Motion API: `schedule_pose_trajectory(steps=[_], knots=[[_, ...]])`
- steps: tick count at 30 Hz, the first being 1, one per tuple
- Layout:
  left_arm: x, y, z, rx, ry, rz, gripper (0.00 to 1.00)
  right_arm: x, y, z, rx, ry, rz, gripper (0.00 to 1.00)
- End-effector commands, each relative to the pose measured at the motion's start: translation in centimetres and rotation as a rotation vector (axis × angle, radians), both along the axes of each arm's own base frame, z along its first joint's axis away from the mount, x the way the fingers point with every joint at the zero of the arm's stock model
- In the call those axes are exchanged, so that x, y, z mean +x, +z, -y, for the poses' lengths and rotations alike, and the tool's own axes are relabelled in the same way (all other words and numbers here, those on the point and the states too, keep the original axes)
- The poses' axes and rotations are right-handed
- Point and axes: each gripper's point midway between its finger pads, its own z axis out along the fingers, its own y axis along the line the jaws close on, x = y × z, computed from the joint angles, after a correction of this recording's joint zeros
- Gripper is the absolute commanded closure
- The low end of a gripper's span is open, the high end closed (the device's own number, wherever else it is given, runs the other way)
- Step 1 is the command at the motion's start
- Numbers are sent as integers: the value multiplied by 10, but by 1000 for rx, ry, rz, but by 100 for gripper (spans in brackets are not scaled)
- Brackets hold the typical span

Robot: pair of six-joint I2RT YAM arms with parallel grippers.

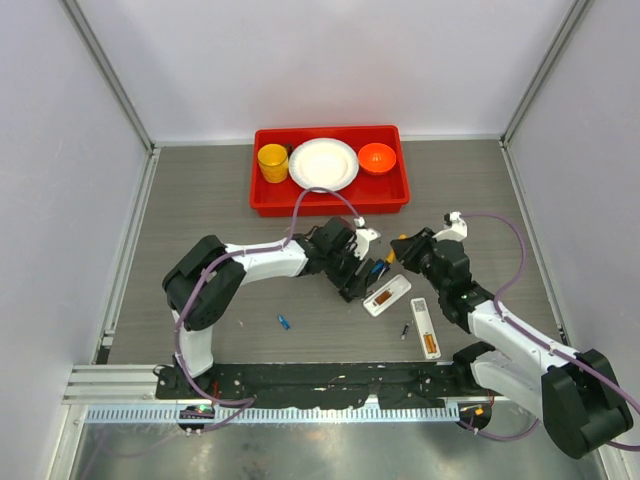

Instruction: Unload the batteries from the remote control

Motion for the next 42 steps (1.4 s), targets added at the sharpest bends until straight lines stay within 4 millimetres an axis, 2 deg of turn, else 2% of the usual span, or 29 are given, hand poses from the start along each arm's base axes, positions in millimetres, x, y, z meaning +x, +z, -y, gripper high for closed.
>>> schedule_pose_trajectory(steps=[1, 7, 12, 16, 21, 25, 27, 28, 29, 30, 31, 32, 34, 36, 37, 42], knots=[[-63, -31, -17, 28, -149, -243, 34, 13, 25, 3, 0, -20, 74, 99], [-81, -30, -3, -10, -229, -286, 35, 12, 24, 2, 9, -11, 74, 99], [-75, -28, 0, -10, -213, -242, 36, 13, 23, 4, -10, -17, 78, 99], [-55, -15, -5, -35, -127, -146, 36, 16, 23, 3, -18, -14, 88, 99], [-16, 6, -22, -71, 35, -12, 38, 25, 26, -5, -16, 15, 100, 99], [3, 12, -31, -70, 121, 40, 49, 35, 29, -13, -9, 35, 116, 99], [16, 16, -33, -55, 169, 71, 54, 39, 22, -17, -8, 45, 103, 99], [20, 17, -33, -45, 183, 79, 66, 43, 24, -19, -3, 49, 112, 99], [30, 25, -29, -43, 204, 103, 71, 44, 23, -21, -3, 54, 108, 99], [32, 24, -32, -14, 217, 100, 78, 48, 25, -23, -3, 57, 112, 99], [42, 20, -35, 29, 254, 125, 84, 52, 17, -24, -13, 60, 95, 99], [53, 30, -30, 26, 267, 148, 88, 54, 16, -25, -16, 59, 93, 99], [63, 22, -36, 92, 309, 160, 100, 60, 9, -27, -25, 59, 78, 99], [69, 24, -30, 83, 308, 171, 100, 65, 7, -27, -36, 56, 73, 99], [69, 15, -29, 96, 306, 164, 100, 67, 5, -28, -40, 55, 70, 99], [59, 1, -15, 50, 256, 95, 100, 70, -11, -25, -71, 39, 33, 99]])
